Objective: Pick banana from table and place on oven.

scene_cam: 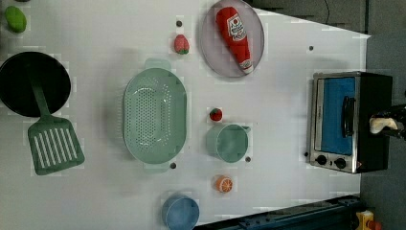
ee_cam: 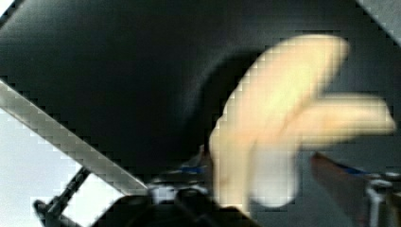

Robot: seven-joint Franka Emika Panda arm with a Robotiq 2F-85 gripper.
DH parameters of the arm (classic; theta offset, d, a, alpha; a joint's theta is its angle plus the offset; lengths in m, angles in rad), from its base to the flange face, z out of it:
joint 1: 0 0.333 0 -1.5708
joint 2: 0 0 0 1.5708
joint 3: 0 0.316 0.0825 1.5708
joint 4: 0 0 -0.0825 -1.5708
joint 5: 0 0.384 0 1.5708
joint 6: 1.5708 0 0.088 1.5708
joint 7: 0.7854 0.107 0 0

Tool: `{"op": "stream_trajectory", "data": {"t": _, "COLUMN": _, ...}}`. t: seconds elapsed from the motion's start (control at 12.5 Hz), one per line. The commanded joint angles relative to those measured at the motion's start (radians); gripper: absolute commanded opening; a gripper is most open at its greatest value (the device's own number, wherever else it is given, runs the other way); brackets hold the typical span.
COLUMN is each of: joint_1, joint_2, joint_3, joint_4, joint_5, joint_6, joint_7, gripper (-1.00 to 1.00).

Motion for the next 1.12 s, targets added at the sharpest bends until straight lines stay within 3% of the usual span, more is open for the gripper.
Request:
{"op": "stream_trajectory", "data": {"t": 0.08, "joint_1": 0.021, "joint_2": -0.049, "joint_3": 0.007, "joint_4": 0.035, "joint_5": 0.003, "joint_6": -0.013, "joint_7": -0.036, "gripper": 1.0}}
{"op": "stream_trajectory", "data": {"t": 0.24, "joint_1": 0.043, "joint_2": -0.068, "joint_3": 0.026, "joint_4": 0.082, "joint_5": -0.034, "joint_6": -0.08, "joint_7": -0.065, "gripper": 1.0}}
{"op": "stream_trajectory", "data": {"t": 0.56, "joint_1": 0.111, "joint_2": -0.162, "joint_3": 0.163, "joint_4": 0.196, "joint_5": -0.008, "joint_6": -0.479, "joint_7": -0.148, "gripper": 1.0}}
{"op": "stream_trajectory", "data": {"t": 0.8, "joint_1": 0.165, "joint_2": -0.247, "joint_3": 0.316, "joint_4": 0.265, "joint_5": 0.013, "joint_6": -0.503, "joint_7": 0.17, "gripper": 1.0}}
{"op": "stream_trajectory", "data": {"t": 1.12, "joint_1": 0.194, "joint_2": -0.33, "joint_3": 0.475, "joint_4": 0.253, "joint_5": 0.012, "joint_6": -0.527, "joint_7": 0.524, "gripper": 1.0}}
